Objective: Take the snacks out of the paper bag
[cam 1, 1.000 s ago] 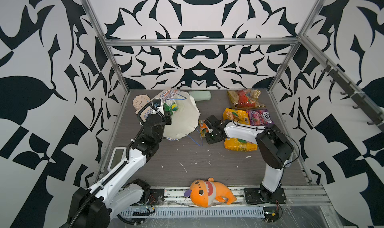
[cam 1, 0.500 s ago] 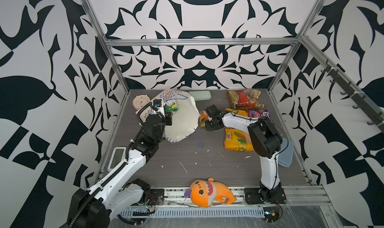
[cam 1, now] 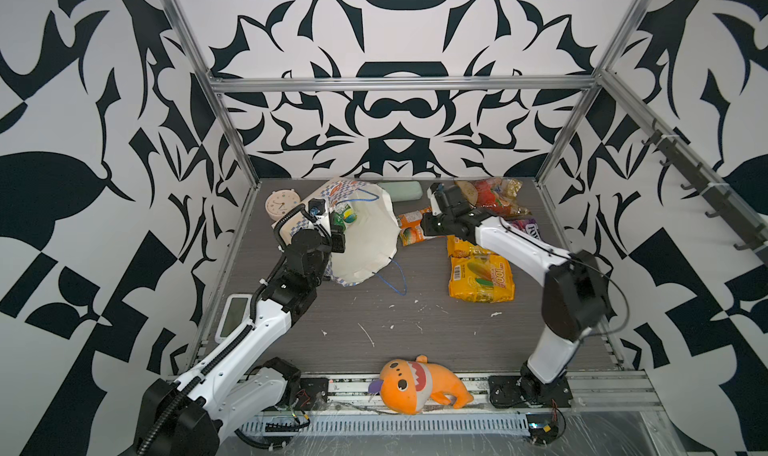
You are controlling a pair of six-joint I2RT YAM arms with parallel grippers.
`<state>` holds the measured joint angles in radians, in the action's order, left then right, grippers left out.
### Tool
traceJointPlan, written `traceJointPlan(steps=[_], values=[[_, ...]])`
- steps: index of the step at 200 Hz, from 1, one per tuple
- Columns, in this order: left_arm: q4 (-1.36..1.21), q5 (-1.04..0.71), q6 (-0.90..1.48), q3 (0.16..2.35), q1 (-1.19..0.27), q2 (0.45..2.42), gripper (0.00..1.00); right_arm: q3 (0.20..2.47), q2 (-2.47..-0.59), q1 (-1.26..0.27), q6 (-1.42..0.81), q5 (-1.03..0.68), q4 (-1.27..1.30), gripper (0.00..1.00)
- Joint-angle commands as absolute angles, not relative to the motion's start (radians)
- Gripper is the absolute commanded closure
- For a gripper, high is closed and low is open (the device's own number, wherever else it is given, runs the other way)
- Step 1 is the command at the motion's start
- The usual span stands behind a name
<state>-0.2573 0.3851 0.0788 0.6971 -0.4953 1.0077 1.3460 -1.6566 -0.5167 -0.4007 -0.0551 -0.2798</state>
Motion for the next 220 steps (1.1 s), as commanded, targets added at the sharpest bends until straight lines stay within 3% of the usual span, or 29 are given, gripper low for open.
traceJointPlan(steps=[1,39,86,150,220], values=[[-0.29,0.337,0.093,0.713,-0.492,1.023,1.0,1.275,-1.582,-0.581,-0.537,-0.208,-0.053,0.61],[-0.303,0.316,0.106,0.722,-0.491,1.034,1.0,1.243,-1.7,-0.728,-0.679,-0.238,0.201,0.61],[-0.298,0.237,0.108,0.729,-0.492,1.037,1.0,1.365,-1.962,-0.78,-0.782,-0.239,0.341,0.55],[-0.307,0.18,0.119,0.717,-0.491,1.02,1.0,1.601,-2.238,-0.785,-0.744,-0.044,0.359,0.47],[-0.334,0.105,0.138,0.718,-0.491,1.028,1.0,1.849,-2.4,-0.758,-0.803,0.024,0.249,0.42]])
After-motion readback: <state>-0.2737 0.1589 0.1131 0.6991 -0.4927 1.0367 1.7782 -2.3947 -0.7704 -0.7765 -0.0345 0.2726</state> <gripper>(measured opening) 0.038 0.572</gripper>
